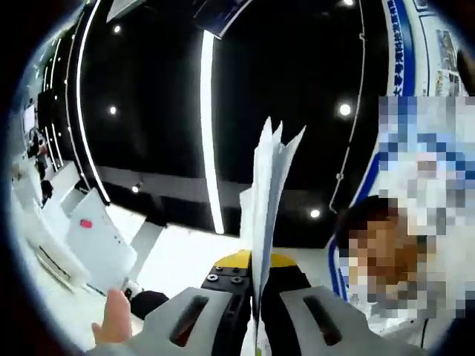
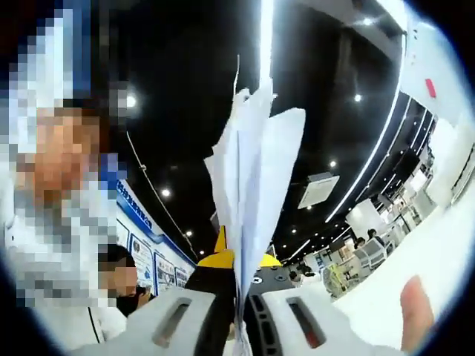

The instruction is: Organize the stack of printing papers by aligning and flattening the scattered papers on the table

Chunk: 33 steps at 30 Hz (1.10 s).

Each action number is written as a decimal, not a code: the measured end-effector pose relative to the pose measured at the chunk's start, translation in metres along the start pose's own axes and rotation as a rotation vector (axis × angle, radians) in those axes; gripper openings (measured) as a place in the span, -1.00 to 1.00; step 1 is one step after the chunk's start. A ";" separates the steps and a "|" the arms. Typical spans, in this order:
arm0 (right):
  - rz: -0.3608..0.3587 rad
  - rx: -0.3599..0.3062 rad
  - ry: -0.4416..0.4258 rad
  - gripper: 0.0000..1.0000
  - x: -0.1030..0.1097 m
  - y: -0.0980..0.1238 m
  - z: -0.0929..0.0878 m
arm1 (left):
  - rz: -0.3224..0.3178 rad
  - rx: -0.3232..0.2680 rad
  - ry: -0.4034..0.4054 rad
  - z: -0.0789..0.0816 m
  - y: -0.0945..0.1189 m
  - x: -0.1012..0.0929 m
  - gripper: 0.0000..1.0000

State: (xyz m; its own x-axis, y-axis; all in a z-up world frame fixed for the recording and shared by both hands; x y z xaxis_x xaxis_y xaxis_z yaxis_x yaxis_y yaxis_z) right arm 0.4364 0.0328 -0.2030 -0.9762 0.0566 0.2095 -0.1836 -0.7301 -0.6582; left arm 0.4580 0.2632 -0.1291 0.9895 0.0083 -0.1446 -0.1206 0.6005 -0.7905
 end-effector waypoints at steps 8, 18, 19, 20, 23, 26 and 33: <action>-0.047 0.173 0.028 -1.00 -0.005 0.034 0.022 | 0.137 0.191 -0.120 -0.015 0.018 0.007 -0.73; -0.038 0.449 0.077 -1.00 -0.006 0.066 0.049 | 0.147 0.520 -0.126 -0.038 0.041 0.005 -0.88; -0.037 0.451 0.076 -1.00 -0.006 0.067 0.050 | 0.133 0.524 -0.095 -0.040 0.042 0.003 -0.89; -0.032 0.456 0.073 -1.00 -0.007 0.070 0.051 | 0.101 0.544 -0.104 -0.044 0.042 -0.001 -0.89; -0.035 0.498 0.093 -1.00 -0.008 0.080 0.051 | 0.079 0.635 -0.259 -0.053 0.045 -0.004 -0.88; -0.018 0.532 0.102 -1.00 -0.007 0.085 0.050 | 0.074 0.713 -0.294 -0.060 0.049 -0.007 -0.57; -0.007 0.605 0.112 -1.00 -0.007 0.084 0.041 | 0.060 0.821 -0.217 -0.068 0.048 -0.010 -0.89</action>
Point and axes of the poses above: the point that each gripper's makers call its tool centre point, and the gripper's own axes: y roughly backward along the fingers, x roughly to its left, z roughly out of its top, the point moved 7 cm from there along y, roughly backward along the fingers, and after that the axes turned 2 degrees about y, right-handed, at the moved point
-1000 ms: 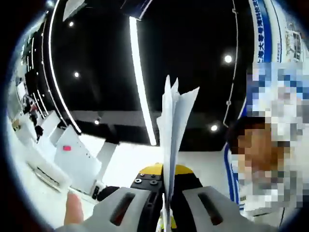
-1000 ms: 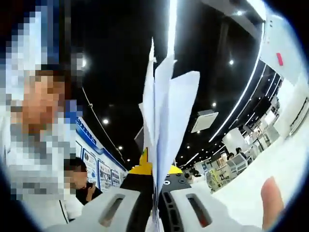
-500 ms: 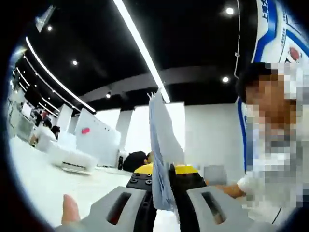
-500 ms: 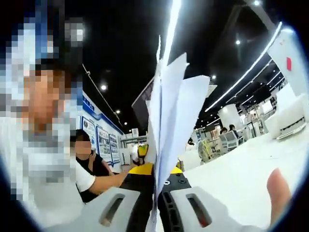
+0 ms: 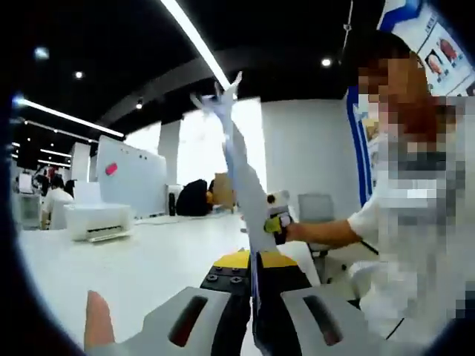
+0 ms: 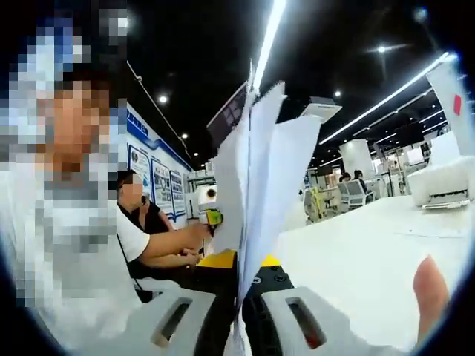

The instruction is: Organize the stack of printing papers by aligning and flattening the scattered papers on the table

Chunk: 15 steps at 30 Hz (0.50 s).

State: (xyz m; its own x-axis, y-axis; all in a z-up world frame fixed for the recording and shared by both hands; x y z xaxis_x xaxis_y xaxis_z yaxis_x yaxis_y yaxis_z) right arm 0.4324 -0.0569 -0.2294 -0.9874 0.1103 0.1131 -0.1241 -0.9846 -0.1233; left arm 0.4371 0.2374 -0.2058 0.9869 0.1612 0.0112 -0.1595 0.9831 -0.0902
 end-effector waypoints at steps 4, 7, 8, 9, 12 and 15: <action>-0.011 -0.002 0.026 -1.00 -0.003 0.002 0.002 | 0.042 -0.079 -0.133 0.005 -0.001 0.001 -0.70; -0.025 0.043 0.037 -1.00 -0.005 0.001 -0.005 | 0.040 -0.002 -0.087 -0.004 0.001 0.002 -0.88; -0.032 0.059 0.031 -1.00 -0.006 0.002 -0.007 | 0.042 0.002 -0.029 -0.006 0.001 0.003 -0.88; -0.034 0.067 0.034 -1.00 -0.007 0.002 -0.009 | 0.024 0.001 -0.041 -0.009 0.002 0.003 -0.89; -0.051 0.082 0.055 -1.00 -0.007 0.003 -0.013 | 0.035 0.031 -0.071 -0.021 0.004 0.003 -0.88; -0.057 0.095 0.065 -1.00 -0.008 0.002 -0.023 | 0.063 0.041 -0.123 -0.028 0.007 0.007 -0.88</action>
Point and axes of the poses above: the point that each gripper's makers call its tool centre point, and the gripper's own axes: y roughly backward along the fingers, x roughly to its left, z roughly out of its top, the point moved 7 cm from there along y, roughly backward along the fingers, and after that the axes turned 2 degrees about y, right-handed, at the moved point
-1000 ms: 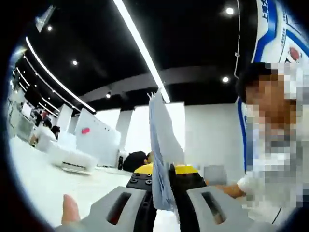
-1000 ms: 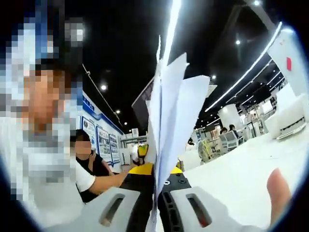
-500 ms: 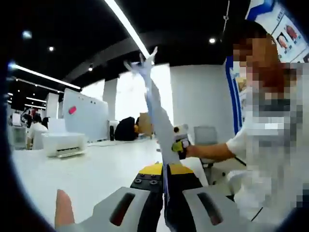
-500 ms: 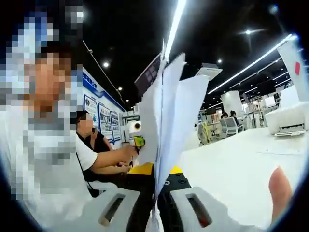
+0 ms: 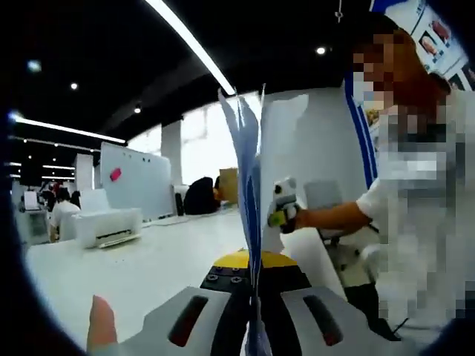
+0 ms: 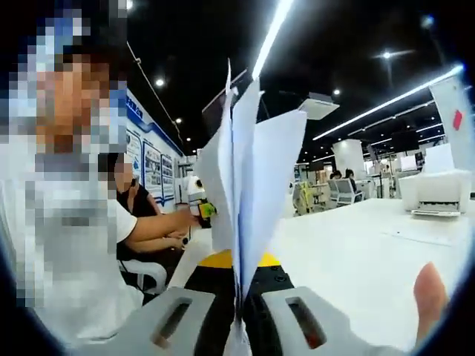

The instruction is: Organize the stack of printing papers by aligning and flattening the scattered papers on the table

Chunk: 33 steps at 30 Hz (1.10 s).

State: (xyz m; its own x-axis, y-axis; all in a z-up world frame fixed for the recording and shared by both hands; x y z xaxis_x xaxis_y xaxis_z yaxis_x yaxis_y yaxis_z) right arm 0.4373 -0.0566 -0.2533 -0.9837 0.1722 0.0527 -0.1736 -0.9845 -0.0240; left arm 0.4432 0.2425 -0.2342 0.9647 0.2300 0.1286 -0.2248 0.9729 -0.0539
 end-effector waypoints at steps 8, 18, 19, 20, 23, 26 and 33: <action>-0.056 -0.096 0.018 -0.67 -0.006 0.000 -0.001 | -0.015 0.063 0.041 -0.017 -0.006 0.003 -0.33; -0.043 -0.118 0.076 -1.00 -0.003 -0.003 0.002 | 0.003 0.012 0.078 0.002 -0.004 0.005 -0.88; -0.056 -0.112 0.075 -1.00 -0.006 -0.002 0.004 | 0.007 0.015 0.084 0.004 -0.006 0.006 -0.88; -0.060 -0.114 0.083 -1.00 -0.007 -0.003 0.008 | 0.033 0.005 0.030 0.010 -0.006 0.010 -0.88; -0.067 -0.143 0.110 -1.00 -0.009 -0.002 0.020 | 0.050 -0.026 0.003 0.018 -0.006 0.014 -0.83; -0.079 -0.128 0.088 -0.73 -0.010 0.003 0.008 | 0.068 0.030 0.047 0.003 -0.001 0.014 -0.45; -0.096 -0.118 0.109 -1.00 -0.011 -0.003 0.015 | 0.072 0.003 0.044 0.007 -0.010 0.015 -0.87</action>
Point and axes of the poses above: the point that each gripper's makers call its tool centre point, and the gripper's own axes: y roughly backward along the fingers, x roughly to its left, z roughly out of its top, the point moved 7 cm from there along y, roughly backward along the fingers, and after that the axes turned 2 degrees about y, right-handed, at the moved point
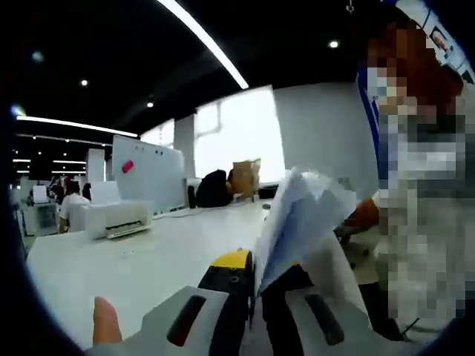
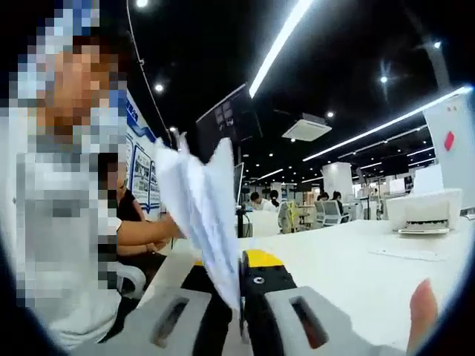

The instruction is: Organize the stack of printing papers by aligning and flattening the scattered papers on the table

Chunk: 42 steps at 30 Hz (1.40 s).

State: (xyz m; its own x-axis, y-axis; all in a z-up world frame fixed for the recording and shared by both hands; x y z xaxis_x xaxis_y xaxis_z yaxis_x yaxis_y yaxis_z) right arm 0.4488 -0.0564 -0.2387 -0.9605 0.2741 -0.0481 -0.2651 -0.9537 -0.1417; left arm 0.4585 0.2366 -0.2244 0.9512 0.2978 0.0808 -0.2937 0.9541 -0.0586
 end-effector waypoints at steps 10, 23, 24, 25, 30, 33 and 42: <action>-0.121 0.011 0.002 -0.60 -0.003 0.019 -0.014 | 0.108 0.007 -0.011 -0.018 -0.014 0.003 -0.60; -0.246 0.006 0.017 -0.53 -0.012 0.021 -0.002 | 0.163 -0.026 0.007 -0.007 -0.035 0.010 -0.56; -0.258 0.038 0.064 -0.53 -0.012 0.023 -0.003 | 0.156 -0.025 -0.030 -0.008 -0.037 0.008 -0.62; -0.275 0.036 0.081 -0.53 -0.014 0.025 -0.002 | 0.153 -0.027 -0.030 -0.008 -0.038 0.006 -0.65; -0.344 0.029 0.086 -0.53 -0.020 0.034 -0.001 | 0.110 -0.040 0.000 -0.007 -0.042 0.000 -0.88; -0.408 -0.001 0.025 -0.53 -0.025 0.046 -0.003 | 0.089 -0.046 -0.018 -0.006 -0.041 -0.004 -0.88; -0.508 -0.037 0.108 -0.46 -0.004 0.045 -0.012 | 0.047 -0.096 0.022 -0.011 -0.032 -0.013 -0.73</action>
State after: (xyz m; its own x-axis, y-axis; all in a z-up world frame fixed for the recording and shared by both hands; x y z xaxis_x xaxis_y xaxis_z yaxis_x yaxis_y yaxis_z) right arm 0.4421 -0.0989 -0.2563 -0.6968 0.7142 -0.0660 -0.6903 -0.6928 -0.2086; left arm 0.4565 0.2021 -0.2342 0.9388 0.3402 0.0537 -0.3285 0.9313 -0.1573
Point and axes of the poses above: the point that each gripper's makers call its tool centre point, and the gripper's own axes: y roughly backward along the fingers, x roughly to its left, z roughly out of its top, the point moved 7 cm from there along y, roughly backward along the fingers, and after that the axes turned 2 degrees about y, right-handed, at the moved point
